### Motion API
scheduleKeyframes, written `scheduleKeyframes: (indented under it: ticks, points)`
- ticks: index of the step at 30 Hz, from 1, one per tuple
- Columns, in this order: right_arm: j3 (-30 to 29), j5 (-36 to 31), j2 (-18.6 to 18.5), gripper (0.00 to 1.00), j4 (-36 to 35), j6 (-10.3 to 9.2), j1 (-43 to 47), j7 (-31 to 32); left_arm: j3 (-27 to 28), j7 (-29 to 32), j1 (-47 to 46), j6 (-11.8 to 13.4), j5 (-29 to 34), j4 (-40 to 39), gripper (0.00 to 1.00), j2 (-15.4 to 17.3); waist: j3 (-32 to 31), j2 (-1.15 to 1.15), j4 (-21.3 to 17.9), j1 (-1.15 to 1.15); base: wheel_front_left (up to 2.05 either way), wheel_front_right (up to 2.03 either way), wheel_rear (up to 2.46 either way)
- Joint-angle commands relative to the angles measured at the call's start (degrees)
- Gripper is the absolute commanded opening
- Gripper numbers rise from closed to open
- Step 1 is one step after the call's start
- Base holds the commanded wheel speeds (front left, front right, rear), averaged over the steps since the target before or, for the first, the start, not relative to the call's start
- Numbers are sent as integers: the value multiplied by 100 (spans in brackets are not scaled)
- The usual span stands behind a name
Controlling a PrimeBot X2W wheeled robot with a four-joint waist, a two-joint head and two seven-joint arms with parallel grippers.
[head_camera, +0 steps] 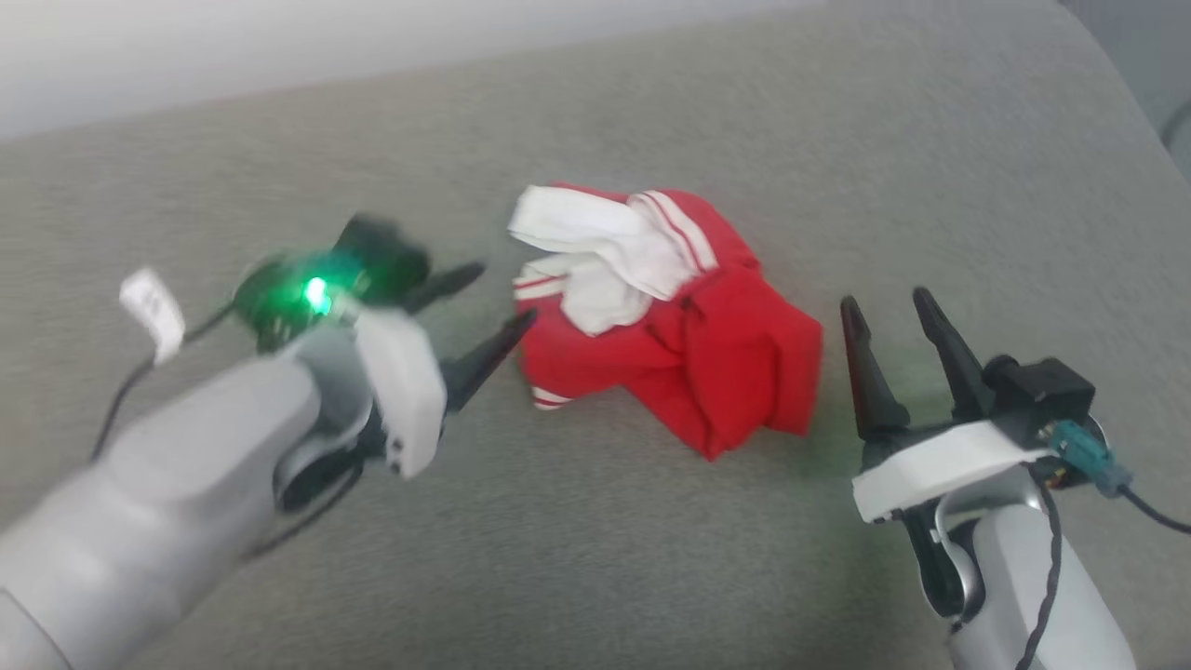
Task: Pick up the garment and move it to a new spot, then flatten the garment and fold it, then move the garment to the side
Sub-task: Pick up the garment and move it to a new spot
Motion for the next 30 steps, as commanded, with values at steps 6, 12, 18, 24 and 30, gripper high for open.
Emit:
scheduleKeyframes:
  ticks: [6, 12, 18, 24, 30]
  points:
    - [-280, -233, -154, 100, 110, 0, 288, -18, 101, -753, 953, -8, -560, 649, 100, -195, -587, 0, 802, 0, 0, 0, 0]
    - [-510, -303, -394, 100, 172, 0, 650, -19, 1305, -849, 1952, -8, -494, 986, 100, -412, -842, 0, 1251, 0, 0, 0, 0]
    - [-674, -291, -569, 100, 206, 0, 1074, -19, 3165, -853, 3291, -9, 531, 812, 100, -637, -1173, 0, 1511, 0, 0, 0, 0]
    - [-767, -244, -689, 100, 184, 0, 1430, -19, 4929, -853, 4538, -9, 1667, 325, 100, -909, -1465, 0, 1573, 0, 0, 0, 0]
    - [-806, -218, -727, 100, 59, 0, 1527, -19, 6491, -854, 5461, 21, 2930, -430, 100, -1378, -1553, 0, 1521, 0, 0, 0, 0]
